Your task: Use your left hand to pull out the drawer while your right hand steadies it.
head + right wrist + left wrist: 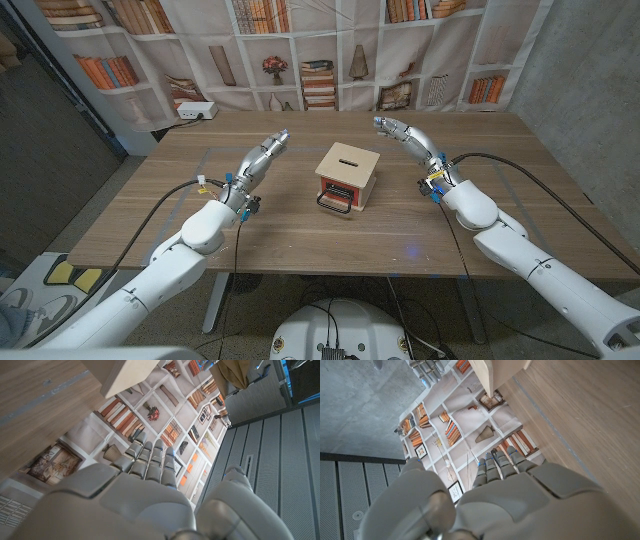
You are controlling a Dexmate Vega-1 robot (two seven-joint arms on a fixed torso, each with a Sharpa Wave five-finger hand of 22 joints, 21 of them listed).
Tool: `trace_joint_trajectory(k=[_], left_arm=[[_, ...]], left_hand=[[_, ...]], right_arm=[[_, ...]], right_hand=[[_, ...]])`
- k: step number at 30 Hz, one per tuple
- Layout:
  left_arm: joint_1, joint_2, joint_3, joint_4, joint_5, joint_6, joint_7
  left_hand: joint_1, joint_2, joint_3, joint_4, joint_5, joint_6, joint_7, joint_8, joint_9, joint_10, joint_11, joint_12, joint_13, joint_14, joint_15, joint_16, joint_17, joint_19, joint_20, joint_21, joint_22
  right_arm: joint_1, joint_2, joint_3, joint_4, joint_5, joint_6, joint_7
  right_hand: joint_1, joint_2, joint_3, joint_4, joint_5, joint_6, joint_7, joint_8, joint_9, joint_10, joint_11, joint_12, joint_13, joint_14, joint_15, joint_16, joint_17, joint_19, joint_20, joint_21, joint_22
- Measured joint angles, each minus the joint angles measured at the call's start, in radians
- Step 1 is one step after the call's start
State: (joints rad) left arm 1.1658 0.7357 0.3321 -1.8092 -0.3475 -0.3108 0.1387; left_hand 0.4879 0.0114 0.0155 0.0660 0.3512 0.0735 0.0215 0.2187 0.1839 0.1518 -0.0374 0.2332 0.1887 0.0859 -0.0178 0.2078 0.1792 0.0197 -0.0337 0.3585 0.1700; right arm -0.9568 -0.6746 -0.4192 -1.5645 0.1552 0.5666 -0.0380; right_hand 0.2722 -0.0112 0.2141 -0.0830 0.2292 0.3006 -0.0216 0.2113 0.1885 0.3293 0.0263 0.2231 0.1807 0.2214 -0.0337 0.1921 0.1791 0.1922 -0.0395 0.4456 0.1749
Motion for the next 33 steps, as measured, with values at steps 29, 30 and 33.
trace_joint_trajectory(k=[29,30,33], left_arm=[[0.254,0.169,-0.119,-0.298,0.129,0.062,0.030],[0.263,0.174,-0.126,-0.308,0.129,0.062,0.030],[0.281,0.183,-0.138,-0.326,0.221,0.104,0.050]], left_hand=[[0.053,0.028,0.012,-0.017,-0.015,0.081,0.005,0.012,0.000,0.064,-0.003,0.004,0.000,0.064,-0.018,0.000,0.000,0.048,-0.002,-0.011,0.000],[0.053,0.028,0.014,-0.020,-0.015,0.082,0.003,0.012,0.000,0.064,-0.003,0.004,0.000,0.068,-0.014,0.005,0.000,0.048,-0.002,-0.011,0.000],[0.055,0.029,0.015,-0.021,-0.015,0.091,0.009,0.012,0.000,0.074,-0.003,0.004,0.000,0.075,-0.018,0.008,0.000,0.048,-0.002,-0.011,0.000]], right_arm=[[0.001,-0.023,-0.016,-0.064,-0.361,-0.043,-0.103],[0.001,-0.023,-0.016,-0.064,-0.379,-0.046,-0.108],[0.058,-0.021,-0.059,-0.043,-0.415,-0.049,-0.118]], right_hand=[[0.005,0.029,0.004,-0.004,0.004,-0.026,-0.039,-0.023,0.000,-0.070,-0.030,-0.031,0.000,-0.079,-0.003,-0.012,0.000,-0.054,0.003,-0.068,0.000],[0.005,0.029,0.004,-0.004,0.004,-0.032,-0.038,-0.023,0.000,-0.075,-0.026,-0.031,0.000,-0.084,-0.001,-0.014,0.000,-0.059,-0.002,-0.072,0.000],[0.001,0.033,0.004,-0.004,0.004,-0.039,-0.038,-0.023,0.000,-0.086,-0.029,-0.035,0.000,-0.099,-0.005,-0.019,0.000,-0.067,0.001,-0.080,0.000]])
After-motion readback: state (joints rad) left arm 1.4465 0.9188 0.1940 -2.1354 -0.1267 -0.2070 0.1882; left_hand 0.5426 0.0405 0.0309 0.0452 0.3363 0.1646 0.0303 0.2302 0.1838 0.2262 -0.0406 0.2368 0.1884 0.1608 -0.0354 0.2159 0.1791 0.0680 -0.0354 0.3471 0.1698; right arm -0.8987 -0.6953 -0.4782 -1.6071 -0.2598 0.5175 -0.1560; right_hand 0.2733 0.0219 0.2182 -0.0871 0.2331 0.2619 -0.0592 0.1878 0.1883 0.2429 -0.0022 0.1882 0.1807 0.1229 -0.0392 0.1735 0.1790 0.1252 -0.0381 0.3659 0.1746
